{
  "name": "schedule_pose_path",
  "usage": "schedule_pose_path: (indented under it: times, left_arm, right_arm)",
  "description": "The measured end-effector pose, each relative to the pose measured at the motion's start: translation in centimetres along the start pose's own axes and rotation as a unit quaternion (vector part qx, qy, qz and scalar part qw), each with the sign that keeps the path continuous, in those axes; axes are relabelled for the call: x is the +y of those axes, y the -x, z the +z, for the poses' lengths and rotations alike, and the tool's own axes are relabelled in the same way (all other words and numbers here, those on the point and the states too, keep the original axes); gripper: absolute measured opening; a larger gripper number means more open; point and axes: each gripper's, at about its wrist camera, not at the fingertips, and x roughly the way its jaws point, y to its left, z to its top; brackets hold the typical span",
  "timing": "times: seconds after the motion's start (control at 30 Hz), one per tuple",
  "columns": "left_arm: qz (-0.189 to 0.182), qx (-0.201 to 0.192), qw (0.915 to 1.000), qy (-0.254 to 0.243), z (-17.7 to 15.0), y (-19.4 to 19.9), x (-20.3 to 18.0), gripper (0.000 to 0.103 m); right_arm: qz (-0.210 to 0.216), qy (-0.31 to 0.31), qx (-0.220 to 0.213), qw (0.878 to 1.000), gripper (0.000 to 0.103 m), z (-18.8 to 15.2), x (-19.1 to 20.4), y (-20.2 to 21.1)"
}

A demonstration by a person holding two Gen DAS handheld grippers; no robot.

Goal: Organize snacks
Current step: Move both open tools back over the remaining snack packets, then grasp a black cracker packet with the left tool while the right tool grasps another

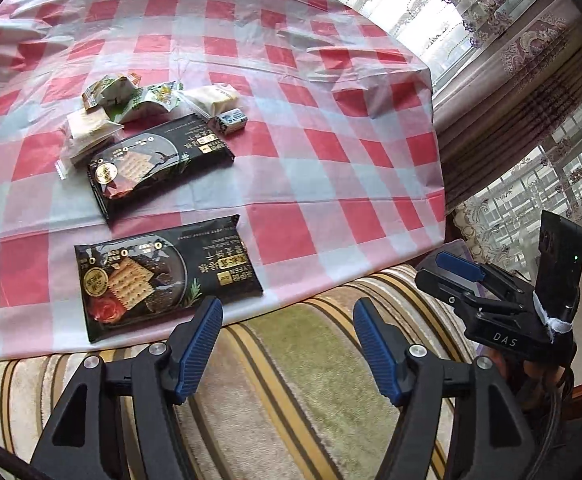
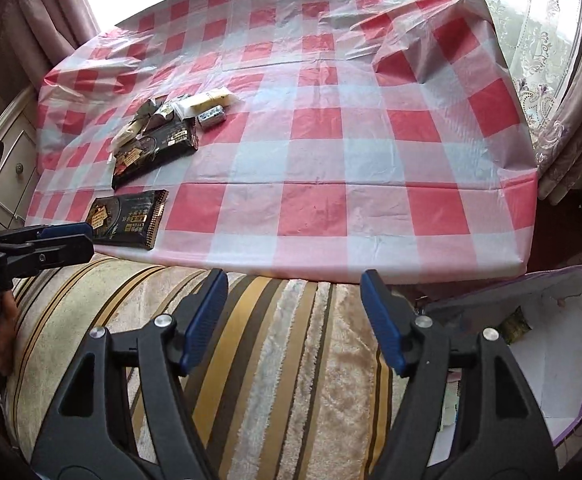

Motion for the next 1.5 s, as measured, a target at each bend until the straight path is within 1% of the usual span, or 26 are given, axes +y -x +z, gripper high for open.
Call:
schedule_pose_path:
  times: [0.03,0.1,0.17,0.2,0.23,0.3,0.37,0.4,0.47,0.57,0.67,0.77,0.8,0.87,0.93,1.0,1.07,1.1,1.17,1.23,1.33,1.43,1.5]
  left_arm:
    - [0.009,0.005,0.9999,-0.008,0.1,0.0,0.8,0.069]
    - [0.035,0.019,0.9982,-0.045,0.4,-0.1,2.1,0.073]
    - [0.041,0.040,0.9952,-0.080,0.7,-0.6,2.9,0.075]
    - [0.051,0.046,0.9930,-0.096,0.9,-0.8,3.1,0.075]
    - [0.064,0.051,0.9895,-0.119,1.0,-1.1,3.2,0.076]
    - [0.081,0.067,0.9786,-0.177,1.1,-1.8,2.7,0.078]
    - [0.112,0.070,0.9620,-0.239,1.2,-2.6,2.0,0.079]
    - [0.114,0.075,0.9545,-0.265,1.3,-2.9,1.7,0.080]
    - [0.114,0.087,0.9426,-0.301,1.6,-3.8,1.4,0.081]
    - [0.094,0.112,0.9351,-0.323,2.2,-5.0,1.6,0.081]
    - [0.085,0.123,0.9321,-0.330,3.0,-5.7,2.1,0.081]
    - [0.075,0.120,0.9357,-0.323,3.7,-5.9,2.4,0.081]
    - [0.077,0.120,0.9360,-0.322,3.8,-5.9,2.3,0.078]
    - [0.082,0.116,0.9384,-0.315,4.2,-5.7,2.1,0.060]
    - [0.084,0.117,0.9448,-0.294,4.6,-5.6,2.2,0.057]
    - [0.081,0.113,0.9496,-0.281,4.7,-5.4,2.1,0.057]
    - [0.066,0.105,0.9559,-0.266,4.4,-4.9,1.8,0.057]
    - [0.062,0.097,0.9587,-0.260,4.3,-4.6,1.7,0.057]
    - [0.067,0.076,0.9643,-0.245,4.0,-3.6,1.6,0.057]
    - [0.061,0.053,0.9731,-0.216,4.1,-2.2,2.2,0.057]
    - [0.056,0.019,0.9816,-0.181,4.3,-0.3,3.3,0.057]
    - [0.055,-0.023,0.9903,-0.125,5.0,1.3,5.2,0.057]
    - [0.066,-0.050,0.9941,-0.070,5.7,1.5,6.9,0.056]
  right_arm:
    - [0.000,0.002,0.002,1.000,0.072,0.2,0.3,-0.2]
    - [0.004,0.002,0.007,1.000,0.072,0.4,0.5,-0.7]
    - [0.006,-0.001,0.012,1.000,0.072,0.7,0.6,-1.1]
    - [0.006,-0.002,0.016,1.000,0.072,0.8,0.6,-1.3]
    - [0.006,-0.003,0.018,1.000,0.072,0.8,0.7,-1.5]
    - [0.006,-0.003,0.023,1.000,0.072,0.9,0.7,-1.8]
    - [0.005,-0.003,0.027,1.000,0.072,1.0,0.8,-2.0]
    - [0.005,-0.004,0.029,1.000,0.072,1.0,0.8,-2.1]
    - [0.005,-0.007,0.032,0.999,0.072,1.1,0.8,-2.3]
    - [0.005,-0.011,0.036,0.999,0.072,1.2,0.7,-2.6]
    - [0.007,-0.016,0.041,0.999,0.072,1.2,0.5,-2.9]
    - [0.007,-0.022,0.049,0.999,0.072,1.2,0.3,-3.4]
    - [0.006,-0.022,0.051,0.998,0.072,1.3,0.3,-3.5]
    - [0.004,-0.021,0.052,0.998,0.072,1.4,0.4,-3.6]
    - [-0.002,-0.021,0.055,0.998,0.072,1.6,0.6,-3.8]
    - [-0.010,-0.020,0.056,0.998,0.072,1.9,0.7,-4.0]
    - [-0.017,-0.021,0.051,0.998,0.072,2.2,0.9,-4.0]
    - [-0.021,-0.022,0.049,0.998,0.072,2.4,1.0,-4.0]
    - [-0.026,-0.028,0.047,0.998,0.073,2.9,1.2,-4.0]
    - [-0.022,-0.035,0.048,0.998,0.076,3.4,1.6,-4.3]
    - [-0.011,-0.050,0.050,0.997,0.076,4.5,2.6,-4.9]
    - [0.000,-0.072,0.048,0.996,0.082,6.1,4.2,-5.9]
    - [0.003,-0.091,0.050,0.995,0.082,7.4,5.6,-7.0]
